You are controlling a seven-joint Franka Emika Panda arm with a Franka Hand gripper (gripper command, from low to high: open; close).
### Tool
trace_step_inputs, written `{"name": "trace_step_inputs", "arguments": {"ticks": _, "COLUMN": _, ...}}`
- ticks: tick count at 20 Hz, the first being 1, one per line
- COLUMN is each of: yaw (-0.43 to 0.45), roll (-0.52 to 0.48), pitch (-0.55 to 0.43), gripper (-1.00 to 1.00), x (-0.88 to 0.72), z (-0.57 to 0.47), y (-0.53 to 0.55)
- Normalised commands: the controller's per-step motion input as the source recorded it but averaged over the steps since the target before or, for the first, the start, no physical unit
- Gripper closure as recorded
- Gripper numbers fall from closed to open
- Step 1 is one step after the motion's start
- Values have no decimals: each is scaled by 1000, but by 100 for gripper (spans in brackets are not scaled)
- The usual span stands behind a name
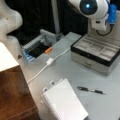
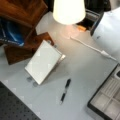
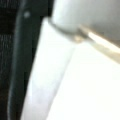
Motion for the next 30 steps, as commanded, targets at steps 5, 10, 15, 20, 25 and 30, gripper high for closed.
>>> {"name": "trace_step_inputs", "arguments": {"ticks": 5, "yaw": -73, "roll": 74, "pitch": 76, "gripper": -100, "x": 121, "z": -92, "y": 241}}
{"name": "trace_step_inputs", "arguments": {"ticks": 10, "yaw": -53, "roll": 80, "pitch": 58, "gripper": -100, "x": 181, "z": -49, "y": 145}}
{"name": "trace_step_inputs", "arguments": {"ticks": 15, "yaw": -59, "roll": 83, "pitch": 76, "gripper": -100, "x": 238, "z": 54, "y": 54}}
{"name": "trace_step_inputs", "arguments": {"ticks": 20, "yaw": -63, "roll": 43, "pitch": 142, "gripper": -100, "x": 288, "z": 174, "y": -86}}
{"name": "trace_step_inputs", "arguments": {"ticks": 25, "yaw": -29, "roll": -47, "pitch": 196, "gripper": -100, "x": 322, "z": 264, "y": -300}}
{"name": "trace_step_inputs", "arguments": {"ticks": 30, "yaw": 66, "roll": -189, "pitch": 190, "gripper": -100, "x": 343, "z": 223, "y": -445}}
